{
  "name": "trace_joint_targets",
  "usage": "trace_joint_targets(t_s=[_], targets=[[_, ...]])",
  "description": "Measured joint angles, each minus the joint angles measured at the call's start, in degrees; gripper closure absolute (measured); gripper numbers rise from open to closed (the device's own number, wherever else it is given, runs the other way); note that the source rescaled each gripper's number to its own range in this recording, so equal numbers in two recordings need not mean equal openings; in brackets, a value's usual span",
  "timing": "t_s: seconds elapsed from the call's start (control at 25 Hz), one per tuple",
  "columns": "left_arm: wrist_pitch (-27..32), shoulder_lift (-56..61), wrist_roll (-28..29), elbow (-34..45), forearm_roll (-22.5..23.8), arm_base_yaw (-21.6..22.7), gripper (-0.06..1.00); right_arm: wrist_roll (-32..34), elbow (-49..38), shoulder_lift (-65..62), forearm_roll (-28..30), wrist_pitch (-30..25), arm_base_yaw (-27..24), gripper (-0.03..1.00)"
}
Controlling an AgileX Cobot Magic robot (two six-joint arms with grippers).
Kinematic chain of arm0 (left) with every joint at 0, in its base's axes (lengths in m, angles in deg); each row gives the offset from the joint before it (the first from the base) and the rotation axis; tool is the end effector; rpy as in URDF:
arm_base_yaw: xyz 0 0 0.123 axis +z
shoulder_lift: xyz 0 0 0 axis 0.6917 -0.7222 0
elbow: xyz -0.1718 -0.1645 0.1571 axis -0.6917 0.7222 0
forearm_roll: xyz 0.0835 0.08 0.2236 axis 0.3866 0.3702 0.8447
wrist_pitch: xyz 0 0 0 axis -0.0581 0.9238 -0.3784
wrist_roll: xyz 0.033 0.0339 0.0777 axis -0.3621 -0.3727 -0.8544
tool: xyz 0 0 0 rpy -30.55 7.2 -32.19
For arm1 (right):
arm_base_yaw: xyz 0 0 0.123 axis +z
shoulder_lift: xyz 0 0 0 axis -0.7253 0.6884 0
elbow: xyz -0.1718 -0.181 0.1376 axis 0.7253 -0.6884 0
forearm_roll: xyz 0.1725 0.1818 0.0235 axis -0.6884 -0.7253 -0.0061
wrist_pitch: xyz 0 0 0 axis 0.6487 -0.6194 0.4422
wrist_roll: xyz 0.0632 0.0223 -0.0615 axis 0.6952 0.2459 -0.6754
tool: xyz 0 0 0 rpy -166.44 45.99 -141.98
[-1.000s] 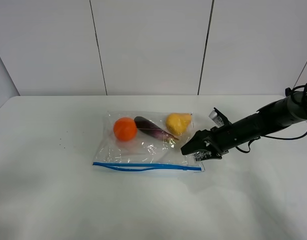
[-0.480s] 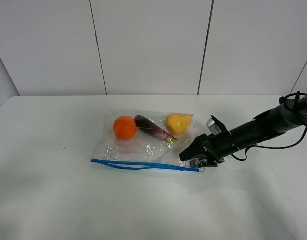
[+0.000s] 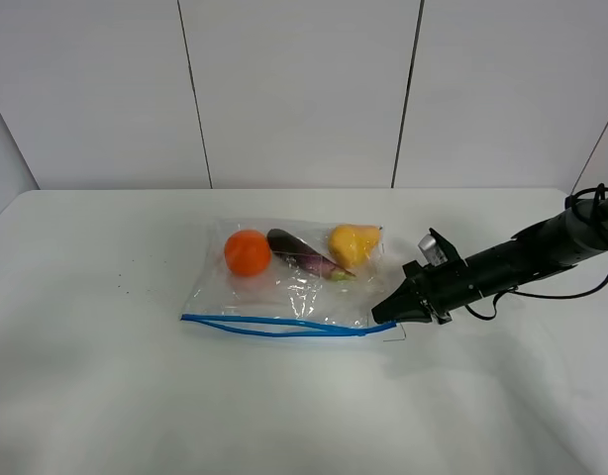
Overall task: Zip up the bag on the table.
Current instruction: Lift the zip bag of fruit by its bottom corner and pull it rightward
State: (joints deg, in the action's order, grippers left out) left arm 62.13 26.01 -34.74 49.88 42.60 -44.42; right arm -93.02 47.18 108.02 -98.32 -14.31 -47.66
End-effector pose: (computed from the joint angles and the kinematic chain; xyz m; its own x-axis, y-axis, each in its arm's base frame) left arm -0.0054 -0.0032 0.2765 -0.4468 0.0792 -0.8911 0.0771 0.9958 0.0499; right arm 0.3503 0.0705 0.0628 -0.9766 -0.1151 -0.1816 -0.2150 0.5105 0.8326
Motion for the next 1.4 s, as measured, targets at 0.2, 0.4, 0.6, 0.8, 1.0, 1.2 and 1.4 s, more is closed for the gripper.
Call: trace_joint_targets(t_s=[0.2,0.4,0.6,0.8,1.0,1.2,1.4], targets=[[0.0,0.0,0.0,0.0,0.0,0.0,-0.01,0.0,0.0,0.0,-0.4,-1.7,0.0,0.97],[0.0,0.0,0.0,0.0,0.0,0.0,-0.01,0.6,0.0,0.0,-1.8,-4.4,0.0,0.97],[0.0,0.0,0.0,0.0,0.0,0.0,-0.01,1.8,0.0,0.0,-2.8,-5.3,0.0,0.97],[0.0,0.0,0.0,0.0,0.0,0.0,-0.01,6.0,0.0,-0.3,-3.1,-5.6,0.0,0.97],[0.0,0.0,0.0,0.0,0.0,0.0,-0.01,8.4,-0.1,-2.6,-3.2,-5.6,0.0,0.97],[0.0,0.0,0.0,0.0,0.0,0.0,-0.01,11.1,-0.1,-6.7,-4.0,-5.6,0.0,0.97],[0.0,0.0,0.0,0.0,0.0,0.0,-0.01,12.3,-0.1,-7.3,-4.1,-5.6,0.0,0.97]])
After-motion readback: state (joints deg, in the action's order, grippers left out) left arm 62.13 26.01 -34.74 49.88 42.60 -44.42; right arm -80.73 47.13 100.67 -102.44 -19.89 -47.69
